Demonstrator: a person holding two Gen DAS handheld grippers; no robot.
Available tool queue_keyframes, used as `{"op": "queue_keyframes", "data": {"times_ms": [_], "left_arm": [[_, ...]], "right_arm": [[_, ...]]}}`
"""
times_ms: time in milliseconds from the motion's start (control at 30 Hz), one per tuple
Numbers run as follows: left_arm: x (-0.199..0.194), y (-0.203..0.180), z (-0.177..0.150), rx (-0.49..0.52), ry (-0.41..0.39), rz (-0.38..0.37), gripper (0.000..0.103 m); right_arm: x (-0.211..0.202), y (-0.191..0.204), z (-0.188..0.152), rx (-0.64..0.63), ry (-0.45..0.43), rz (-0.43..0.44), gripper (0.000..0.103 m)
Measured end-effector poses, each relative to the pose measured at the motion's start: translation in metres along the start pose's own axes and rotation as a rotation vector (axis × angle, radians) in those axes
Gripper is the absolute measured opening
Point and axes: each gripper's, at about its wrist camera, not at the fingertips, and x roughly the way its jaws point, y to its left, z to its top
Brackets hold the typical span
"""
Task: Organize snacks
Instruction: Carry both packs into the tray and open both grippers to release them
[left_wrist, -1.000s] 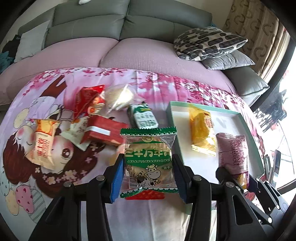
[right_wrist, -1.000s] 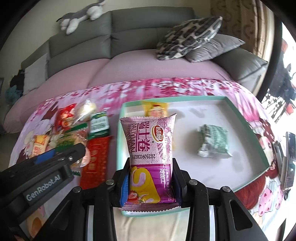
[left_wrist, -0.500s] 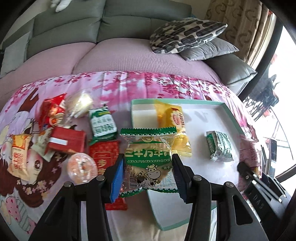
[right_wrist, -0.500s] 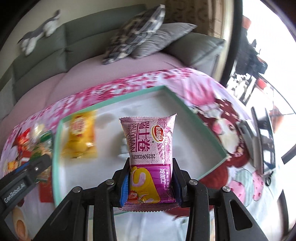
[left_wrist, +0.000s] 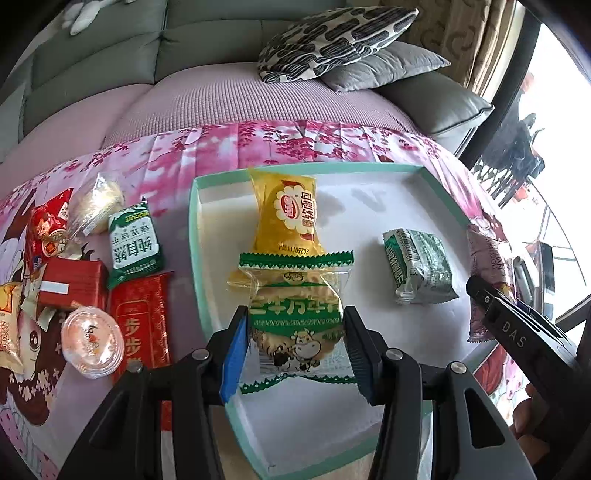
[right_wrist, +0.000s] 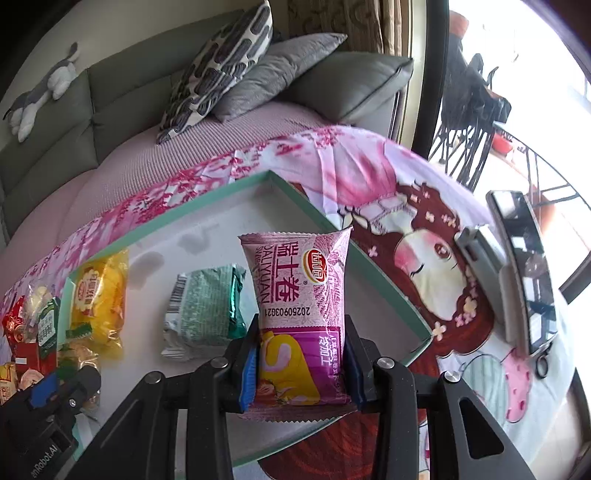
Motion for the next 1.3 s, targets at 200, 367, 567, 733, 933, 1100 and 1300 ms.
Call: {"op": "queue_keyframes", "data": {"times_ms": [200,367,567,733,933,1100,1300], "left_arm": [[0.009,-0.001,-0.003,-0.006,0.022,-0.016,0.052],[0.007,0.0,-0.003,-0.004,0.017,-0.009,0.057],[0.007,0.002,-0.003,-0.003,0.017,-0.001,0.065],[0.0,0.004,-0.002,-0.015,-0.001,-0.002,0.074],[-0.009,0.009,0.0,-0.028,-0.025,0.004,0.074],[-0.018,0.022,0.003,-0.074,-0.069,0.059,0.092],[-0.021,0.039,0.004,-0.125,-0.1,0.121,0.096]], "right_arm": [[0.002,-0.003,-0.001,0.016,0.006,0.013,0.041],[0.002,-0.004,-0.001,0.023,0.009,0.018,0.041],[0.003,-0.004,-0.002,0.023,0.011,0.019,0.043],[0.004,-0.004,-0.002,0.017,0.015,0.016,0.052],[0.003,-0.005,-0.002,0.013,0.015,0.013,0.071],[-0.001,-0.003,-0.002,0.01,0.007,0.012,0.08],[-0.008,0.002,-0.001,0.001,-0.009,0.015,0.089]]}}
